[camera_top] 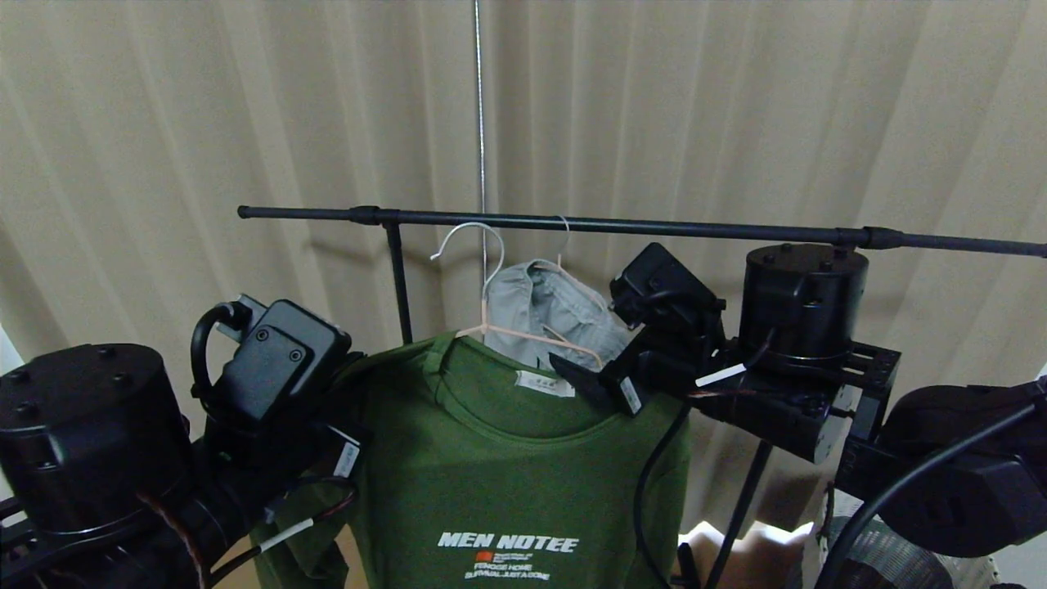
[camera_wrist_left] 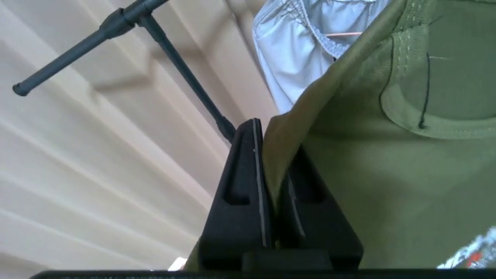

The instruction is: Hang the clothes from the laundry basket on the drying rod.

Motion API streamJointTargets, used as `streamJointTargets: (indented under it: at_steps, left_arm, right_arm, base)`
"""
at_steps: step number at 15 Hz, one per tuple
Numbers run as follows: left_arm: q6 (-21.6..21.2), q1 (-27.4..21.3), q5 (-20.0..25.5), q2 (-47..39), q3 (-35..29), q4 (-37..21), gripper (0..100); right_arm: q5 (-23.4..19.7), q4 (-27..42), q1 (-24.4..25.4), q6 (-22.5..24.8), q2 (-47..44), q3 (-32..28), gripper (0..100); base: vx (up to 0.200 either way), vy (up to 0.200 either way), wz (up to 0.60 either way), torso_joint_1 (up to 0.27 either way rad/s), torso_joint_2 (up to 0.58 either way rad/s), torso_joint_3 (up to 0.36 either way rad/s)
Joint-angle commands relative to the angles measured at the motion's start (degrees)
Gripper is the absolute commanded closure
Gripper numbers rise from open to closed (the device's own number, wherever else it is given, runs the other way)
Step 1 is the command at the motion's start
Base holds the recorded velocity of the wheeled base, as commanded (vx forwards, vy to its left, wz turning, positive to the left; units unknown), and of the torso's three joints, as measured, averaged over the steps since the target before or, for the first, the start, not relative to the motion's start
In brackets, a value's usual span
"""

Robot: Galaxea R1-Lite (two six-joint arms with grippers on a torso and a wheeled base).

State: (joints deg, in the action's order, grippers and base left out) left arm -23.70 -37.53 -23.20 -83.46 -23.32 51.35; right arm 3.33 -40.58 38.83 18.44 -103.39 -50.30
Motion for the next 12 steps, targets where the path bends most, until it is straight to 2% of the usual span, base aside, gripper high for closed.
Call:
streamJointTargets:
  at_steps: [1, 2, 3, 12]
  left_arm:
    - [0.1, -0.7, 0.0, 0.0, 0.0, 0.7, 100]
    - [0.0, -0.9, 0.0, 0.0, 0.0, 1.1, 100]
    - [0.0, -0.9, 0.1, 0.0, 0.0, 1.2, 100]
    - [0.2, -0.8, 0.2, 0.1, 0.4, 1.3, 100]
  right_arm:
    - [0.0, 0.0, 0.1, 0.0, -0.1, 0.1, 0]
    - [0.0, 0.0, 0.2, 0.0, -0.1, 0.1, 0]
    - [0.0, 0.0, 0.2, 0.0, -0.1, 0.1, 100]
    - [0.0, -0.6, 0.4, -0.1, 0.7, 2.1, 100]
  base:
    - [0.000, 0.000, 0.00, 0.000, 0.00, 0.000]
    - [0.000, 0.000, 0.00, 0.000, 0.00, 0.000]
    - [0.000, 0.000, 0.00, 0.000, 0.00, 0.000]
    - [0.000, 0.000, 0.00, 0.000, 0.00, 0.000]
